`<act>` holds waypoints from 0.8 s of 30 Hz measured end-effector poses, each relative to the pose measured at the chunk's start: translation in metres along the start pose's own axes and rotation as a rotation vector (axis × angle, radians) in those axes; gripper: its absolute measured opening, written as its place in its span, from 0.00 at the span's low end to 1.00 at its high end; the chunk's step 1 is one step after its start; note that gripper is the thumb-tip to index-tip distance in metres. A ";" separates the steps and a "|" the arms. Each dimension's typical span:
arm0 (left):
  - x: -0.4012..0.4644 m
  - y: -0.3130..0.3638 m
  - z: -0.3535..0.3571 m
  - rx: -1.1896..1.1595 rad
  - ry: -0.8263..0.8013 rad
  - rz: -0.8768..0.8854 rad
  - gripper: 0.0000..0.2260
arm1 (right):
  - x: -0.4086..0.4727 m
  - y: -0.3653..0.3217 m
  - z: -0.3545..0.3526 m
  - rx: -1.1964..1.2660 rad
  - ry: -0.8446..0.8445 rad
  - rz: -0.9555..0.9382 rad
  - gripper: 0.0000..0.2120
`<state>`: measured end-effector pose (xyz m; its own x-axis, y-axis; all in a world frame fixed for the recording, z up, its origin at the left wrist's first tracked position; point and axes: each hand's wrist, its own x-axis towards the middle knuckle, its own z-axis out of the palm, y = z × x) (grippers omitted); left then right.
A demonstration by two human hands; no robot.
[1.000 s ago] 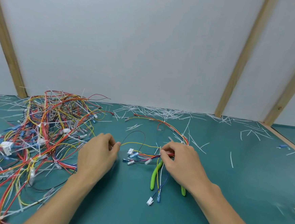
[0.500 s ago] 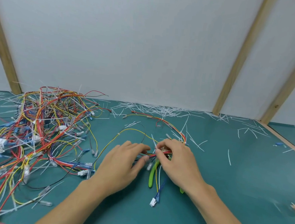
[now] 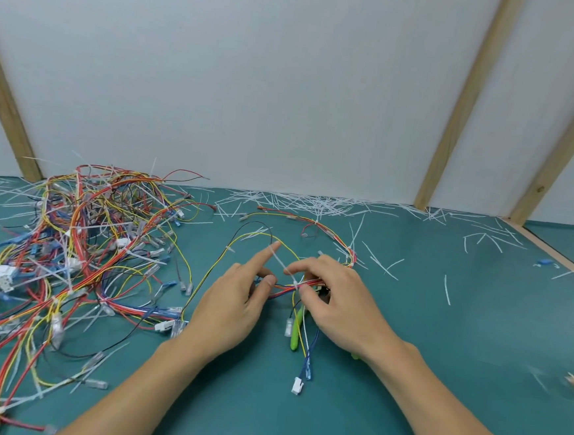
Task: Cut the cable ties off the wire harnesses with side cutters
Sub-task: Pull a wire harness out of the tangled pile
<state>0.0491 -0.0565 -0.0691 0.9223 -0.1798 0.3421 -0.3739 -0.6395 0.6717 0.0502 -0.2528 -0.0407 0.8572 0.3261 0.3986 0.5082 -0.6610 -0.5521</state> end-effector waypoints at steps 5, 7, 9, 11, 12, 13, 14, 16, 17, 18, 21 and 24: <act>0.000 0.003 -0.005 0.092 0.073 0.025 0.23 | 0.000 -0.003 -0.006 0.017 -0.020 0.011 0.19; 0.000 0.006 -0.009 0.213 0.126 0.066 0.22 | 0.000 -0.003 -0.005 0.002 -0.015 0.011 0.16; -0.001 0.010 -0.012 0.325 0.181 0.112 0.22 | 0.001 -0.003 -0.005 -0.011 -0.017 0.002 0.15; 0.000 0.014 -0.015 0.386 0.231 0.163 0.21 | 0.001 -0.003 -0.007 -0.015 -0.031 -0.005 0.14; 0.000 0.015 -0.016 0.393 0.246 0.185 0.21 | 0.002 -0.004 -0.008 -0.017 -0.039 -0.005 0.14; 0.001 0.016 -0.017 0.391 0.248 0.200 0.20 | 0.002 -0.004 -0.009 -0.021 -0.041 -0.004 0.14; 0.001 0.016 -0.017 0.383 0.236 0.206 0.19 | 0.002 -0.006 -0.010 -0.029 -0.035 -0.008 0.14; 0.000 0.016 -0.017 0.334 0.208 0.200 0.16 | 0.002 -0.009 -0.012 -0.052 0.011 -0.033 0.12; -0.001 0.016 -0.018 0.297 0.210 0.198 0.14 | 0.002 -0.010 -0.013 -0.053 0.045 -0.041 0.12; -0.001 0.016 -0.019 0.260 0.229 0.200 0.13 | 0.003 -0.011 -0.014 -0.045 0.088 -0.032 0.11; 0.000 0.019 -0.025 0.201 0.336 0.241 0.10 | 0.006 -0.016 -0.016 0.063 0.239 0.043 0.11; 0.000 0.022 -0.030 0.196 0.405 0.256 0.11 | 0.009 -0.026 -0.019 0.305 0.320 0.078 0.14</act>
<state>0.0382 -0.0481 -0.0348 0.6773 -0.0705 0.7323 -0.5215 -0.7481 0.4103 0.0435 -0.2461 -0.0087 0.8494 0.0259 0.5271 0.4855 -0.4297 -0.7613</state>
